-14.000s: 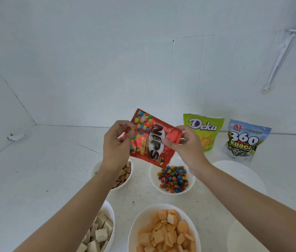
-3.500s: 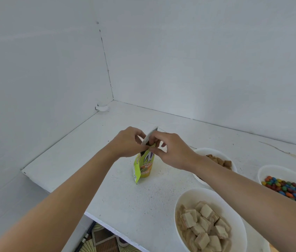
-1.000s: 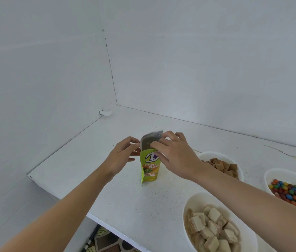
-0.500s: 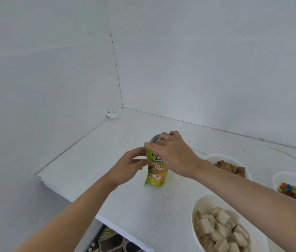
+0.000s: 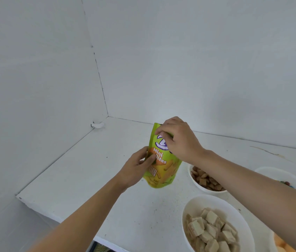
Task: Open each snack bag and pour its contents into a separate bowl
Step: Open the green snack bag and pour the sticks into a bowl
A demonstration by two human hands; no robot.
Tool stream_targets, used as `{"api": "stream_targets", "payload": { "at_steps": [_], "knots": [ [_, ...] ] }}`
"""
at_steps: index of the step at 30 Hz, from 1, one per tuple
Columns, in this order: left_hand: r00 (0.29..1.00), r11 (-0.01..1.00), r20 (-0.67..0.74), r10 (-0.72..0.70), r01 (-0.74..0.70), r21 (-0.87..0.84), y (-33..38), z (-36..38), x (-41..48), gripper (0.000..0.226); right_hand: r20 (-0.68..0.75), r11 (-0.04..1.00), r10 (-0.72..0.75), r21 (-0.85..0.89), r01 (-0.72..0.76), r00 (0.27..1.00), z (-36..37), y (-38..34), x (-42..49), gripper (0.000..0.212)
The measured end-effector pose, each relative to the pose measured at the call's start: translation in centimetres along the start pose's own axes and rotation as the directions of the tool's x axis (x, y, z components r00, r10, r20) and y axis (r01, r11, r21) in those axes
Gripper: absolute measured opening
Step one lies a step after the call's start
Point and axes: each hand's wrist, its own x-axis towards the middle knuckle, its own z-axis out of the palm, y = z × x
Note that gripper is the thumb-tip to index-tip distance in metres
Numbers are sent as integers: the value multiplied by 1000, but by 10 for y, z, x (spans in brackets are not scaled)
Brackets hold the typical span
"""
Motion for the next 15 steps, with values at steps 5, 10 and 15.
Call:
{"api": "stream_targets", "payload": {
  "at_steps": [5, 10, 15],
  "knots": [
    [993, 993, 13, 118, -118, -1, 6, 24, 16, 35, -112, 989, 149, 14, -149, 982, -32, 9, 7, 23],
    [964, 967, -84, 254, -252, 37, 16, 47, 33, 34, -206, 953, 302, 82, -291, 931, -67, 20, 3, 23],
    [939, 941, -81, 333, -326, 92, 30, 74, 57, 15, -256, 888, 446, 241, -391, 858, -105, 41, -9, 25]
  ]
}}
